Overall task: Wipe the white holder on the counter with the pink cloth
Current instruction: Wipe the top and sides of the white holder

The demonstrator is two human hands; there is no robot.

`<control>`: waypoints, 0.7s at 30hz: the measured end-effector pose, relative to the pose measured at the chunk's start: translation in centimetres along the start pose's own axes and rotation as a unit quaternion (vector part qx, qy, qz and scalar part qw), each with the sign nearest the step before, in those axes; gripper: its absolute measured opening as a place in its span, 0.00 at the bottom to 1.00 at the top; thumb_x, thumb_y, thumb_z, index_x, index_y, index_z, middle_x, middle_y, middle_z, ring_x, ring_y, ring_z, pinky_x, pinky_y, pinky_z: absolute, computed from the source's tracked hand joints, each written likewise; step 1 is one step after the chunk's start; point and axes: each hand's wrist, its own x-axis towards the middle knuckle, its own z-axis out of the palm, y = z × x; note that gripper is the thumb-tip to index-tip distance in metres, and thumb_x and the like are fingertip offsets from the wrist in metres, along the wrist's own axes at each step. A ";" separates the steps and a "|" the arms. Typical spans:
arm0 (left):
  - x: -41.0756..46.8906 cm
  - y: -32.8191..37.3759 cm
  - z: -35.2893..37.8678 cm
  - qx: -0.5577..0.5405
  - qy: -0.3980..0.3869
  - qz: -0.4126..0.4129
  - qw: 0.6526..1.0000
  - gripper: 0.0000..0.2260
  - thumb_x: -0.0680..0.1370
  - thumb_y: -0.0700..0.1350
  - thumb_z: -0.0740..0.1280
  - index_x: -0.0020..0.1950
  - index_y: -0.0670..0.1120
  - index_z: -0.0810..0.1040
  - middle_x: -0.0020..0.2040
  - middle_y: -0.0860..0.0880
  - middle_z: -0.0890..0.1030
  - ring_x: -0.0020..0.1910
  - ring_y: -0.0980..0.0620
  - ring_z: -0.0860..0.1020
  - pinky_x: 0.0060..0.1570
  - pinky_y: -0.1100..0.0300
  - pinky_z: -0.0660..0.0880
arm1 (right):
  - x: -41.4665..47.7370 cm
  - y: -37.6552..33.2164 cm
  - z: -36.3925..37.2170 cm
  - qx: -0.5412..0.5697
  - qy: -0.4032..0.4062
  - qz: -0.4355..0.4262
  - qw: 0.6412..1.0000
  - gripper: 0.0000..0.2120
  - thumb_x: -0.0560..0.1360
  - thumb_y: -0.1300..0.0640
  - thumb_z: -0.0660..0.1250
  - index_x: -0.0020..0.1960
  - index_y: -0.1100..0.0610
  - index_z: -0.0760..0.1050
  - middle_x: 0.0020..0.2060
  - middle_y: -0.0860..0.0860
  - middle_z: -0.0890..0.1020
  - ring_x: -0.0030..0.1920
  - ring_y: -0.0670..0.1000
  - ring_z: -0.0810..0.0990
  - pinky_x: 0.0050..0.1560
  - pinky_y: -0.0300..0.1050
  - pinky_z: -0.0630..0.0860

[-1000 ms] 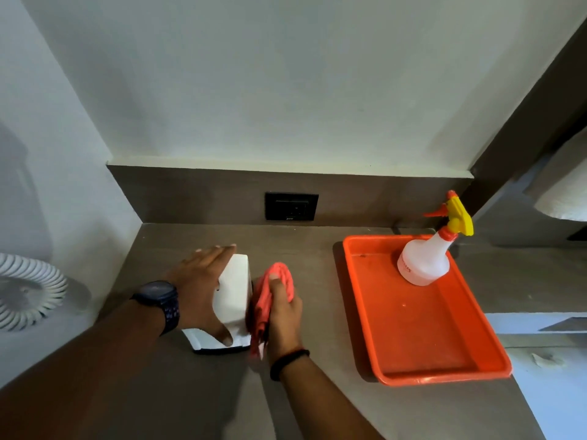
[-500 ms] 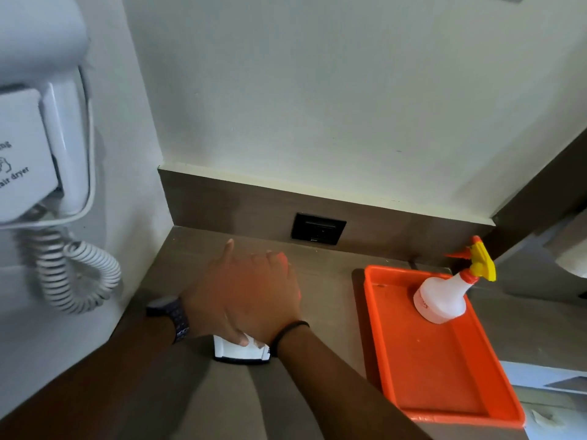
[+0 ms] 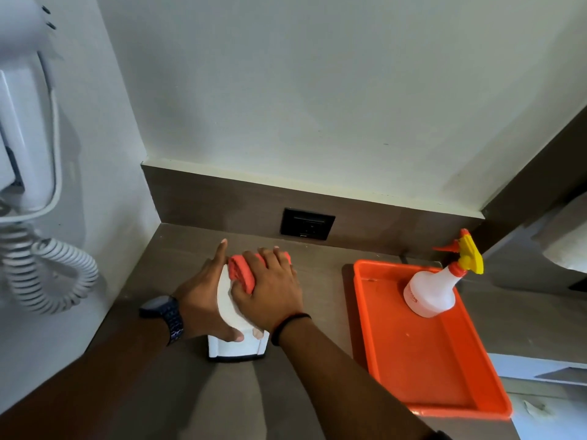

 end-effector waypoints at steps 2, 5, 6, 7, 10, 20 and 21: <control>-0.5 0.2 0.1 -0.006 0.028 -0.022 0.999 0.70 0.43 0.63 0.77 0.59 0.68 0.19 0.76 0.44 0.58 0.73 0.45 0.61 0.68 0.43 0.64 | 0.6 -0.7 0.2 -0.001 -0.003 -0.011 1.000 0.25 0.75 0.43 0.61 0.69 0.50 0.70 0.70 0.56 0.74 0.74 0.64 0.64 0.72 0.66 0.64; -0.8 0.4 0.2 -0.009 0.041 -0.024 0.999 0.68 0.43 0.63 0.76 0.58 0.68 0.20 0.75 0.44 0.60 0.71 0.45 0.63 0.67 0.46 0.66 | 0.3 -1.0 0.5 -0.014 0.003 -0.047 0.999 0.23 0.73 0.44 0.63 0.66 0.50 0.72 0.66 0.54 0.77 0.73 0.63 0.66 0.70 0.66 0.66; -0.7 0.4 0.2 -0.009 0.041 -0.024 0.999 0.68 0.43 0.63 0.76 0.58 0.68 0.20 0.75 0.44 0.60 0.71 0.45 0.63 0.67 0.45 0.66 | 0.0 -0.8 0.5 -0.020 0.002 -0.061 0.998 0.23 0.73 0.43 0.64 0.65 0.49 0.72 0.65 0.54 0.78 0.73 0.62 0.67 0.69 0.66 0.67; -0.7 0.4 0.2 -0.006 0.040 -0.024 0.999 0.69 0.43 0.63 0.76 0.59 0.67 0.20 0.75 0.44 0.60 0.71 0.45 0.63 0.67 0.45 0.66 | -0.2 -0.5 0.4 -0.025 -0.003 -0.076 0.997 0.23 0.72 0.43 0.64 0.65 0.49 0.72 0.64 0.54 0.78 0.72 0.62 0.67 0.69 0.65 0.67; -0.6 0.2 0.1 -0.004 0.030 -0.020 0.999 0.70 0.43 0.64 0.77 0.61 0.67 0.20 0.74 0.45 0.61 0.71 0.45 0.64 0.67 0.44 0.67 | -0.8 0.9 -0.2 -0.038 -0.033 -0.111 0.993 0.25 0.73 0.41 0.65 0.68 0.48 0.69 0.67 0.53 0.76 0.74 0.60 0.65 0.71 0.63 0.66; -1.3 1.1 0.0 -0.001 0.060 -0.057 0.997 0.70 0.44 0.61 0.78 0.63 0.63 0.24 0.77 0.46 0.56 0.72 0.46 0.61 0.67 0.48 0.66 | 1.0 0.1 0.4 0.005 -0.021 -0.060 0.998 0.24 0.74 0.43 0.64 0.67 0.50 0.72 0.66 0.55 0.76 0.69 0.60 0.68 0.69 0.60 0.69; -1.4 1.1 0.1 -0.002 0.063 -0.056 0.996 0.70 0.45 0.59 0.79 0.65 0.61 0.25 0.76 0.46 0.57 0.72 0.46 0.61 0.67 0.48 0.66 | 1.0 0.2 0.4 0.003 -0.023 -0.072 0.997 0.24 0.73 0.43 0.66 0.67 0.49 0.72 0.66 0.54 0.77 0.69 0.59 0.68 0.67 0.59 0.71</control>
